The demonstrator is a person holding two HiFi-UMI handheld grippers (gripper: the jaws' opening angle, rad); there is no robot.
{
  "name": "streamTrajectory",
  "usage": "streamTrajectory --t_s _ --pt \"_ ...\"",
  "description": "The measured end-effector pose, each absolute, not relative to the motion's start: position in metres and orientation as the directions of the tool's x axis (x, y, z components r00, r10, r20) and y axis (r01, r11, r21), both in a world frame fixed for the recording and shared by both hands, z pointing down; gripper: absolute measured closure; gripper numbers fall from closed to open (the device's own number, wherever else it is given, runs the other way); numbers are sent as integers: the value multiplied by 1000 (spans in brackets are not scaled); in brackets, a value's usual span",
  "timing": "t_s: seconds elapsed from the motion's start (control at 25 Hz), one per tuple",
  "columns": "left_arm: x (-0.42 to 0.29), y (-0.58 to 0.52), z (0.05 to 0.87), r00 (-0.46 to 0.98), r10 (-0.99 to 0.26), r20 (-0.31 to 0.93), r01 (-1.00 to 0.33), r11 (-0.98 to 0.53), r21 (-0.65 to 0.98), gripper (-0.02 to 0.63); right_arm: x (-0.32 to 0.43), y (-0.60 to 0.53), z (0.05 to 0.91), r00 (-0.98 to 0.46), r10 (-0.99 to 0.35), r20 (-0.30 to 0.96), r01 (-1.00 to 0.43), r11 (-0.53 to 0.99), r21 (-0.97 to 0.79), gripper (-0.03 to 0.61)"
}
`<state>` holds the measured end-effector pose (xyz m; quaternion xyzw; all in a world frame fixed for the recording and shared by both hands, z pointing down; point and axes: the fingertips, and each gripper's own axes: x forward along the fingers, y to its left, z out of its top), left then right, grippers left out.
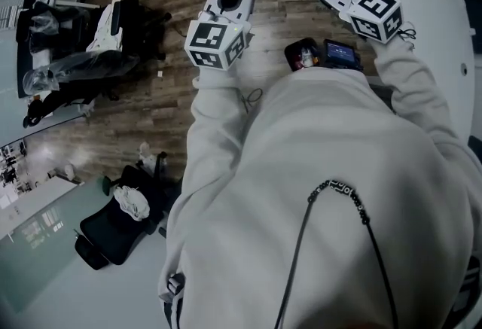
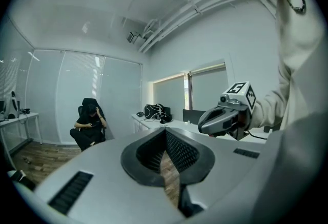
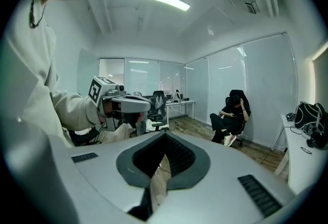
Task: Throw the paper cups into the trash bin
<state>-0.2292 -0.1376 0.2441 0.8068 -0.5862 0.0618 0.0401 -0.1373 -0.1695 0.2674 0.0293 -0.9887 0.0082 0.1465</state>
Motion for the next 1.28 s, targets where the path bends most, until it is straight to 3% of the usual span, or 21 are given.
streamTrajectory --t_s 1.28 --pt "-222 -138 218 334 -937 100 -940 -339 -38 618 -154 -148 225 -977 -36 209 -35 999 8 558"
